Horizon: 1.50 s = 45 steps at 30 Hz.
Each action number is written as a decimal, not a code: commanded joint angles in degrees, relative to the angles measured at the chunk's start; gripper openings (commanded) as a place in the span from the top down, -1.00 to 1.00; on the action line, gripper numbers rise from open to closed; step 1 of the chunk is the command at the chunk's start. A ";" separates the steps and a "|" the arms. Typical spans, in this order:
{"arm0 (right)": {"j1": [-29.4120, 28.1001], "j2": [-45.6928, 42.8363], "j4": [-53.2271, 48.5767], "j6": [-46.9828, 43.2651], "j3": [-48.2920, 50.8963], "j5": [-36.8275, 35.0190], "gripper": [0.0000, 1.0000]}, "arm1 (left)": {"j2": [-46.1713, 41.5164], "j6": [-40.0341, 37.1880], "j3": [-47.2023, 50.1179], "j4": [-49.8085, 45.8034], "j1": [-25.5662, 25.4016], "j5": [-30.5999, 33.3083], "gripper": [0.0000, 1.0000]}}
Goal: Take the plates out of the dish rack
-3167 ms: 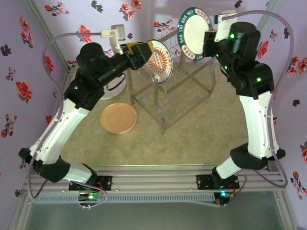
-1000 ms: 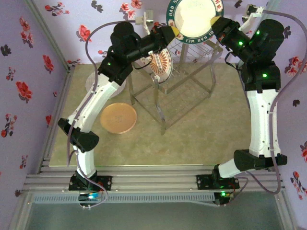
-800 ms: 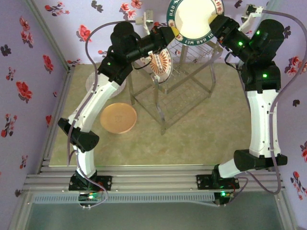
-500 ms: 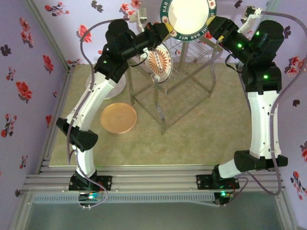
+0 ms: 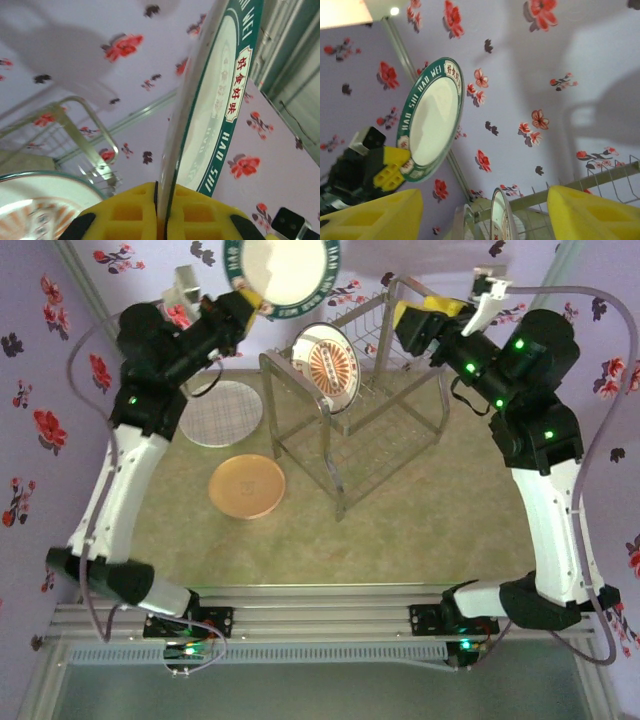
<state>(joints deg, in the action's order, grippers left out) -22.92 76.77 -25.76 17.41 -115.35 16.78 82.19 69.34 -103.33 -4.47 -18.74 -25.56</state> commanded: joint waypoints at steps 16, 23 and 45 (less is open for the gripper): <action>-20.23 2.99 -17.65 -29.92 -1.77 -11.24 -0.40 | -36.36 -0.95 45.74 -29.90 17.24 3.56 1.00; -26.11 3.05 -25.93 -35.02 -0.99 -10.54 -0.42 | -38.35 -2.02 59.30 -31.33 17.25 3.46 1.00; -31.40 6.44 -29.18 -36.07 -3.62 -15.89 -0.47 | -19.92 -4.99 69.97 -9.10 17.15 -0.67 1.00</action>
<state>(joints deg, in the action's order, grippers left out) -53.69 83.37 -55.24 -18.04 -117.71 2.28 61.23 66.26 -33.58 -18.96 -1.85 -24.08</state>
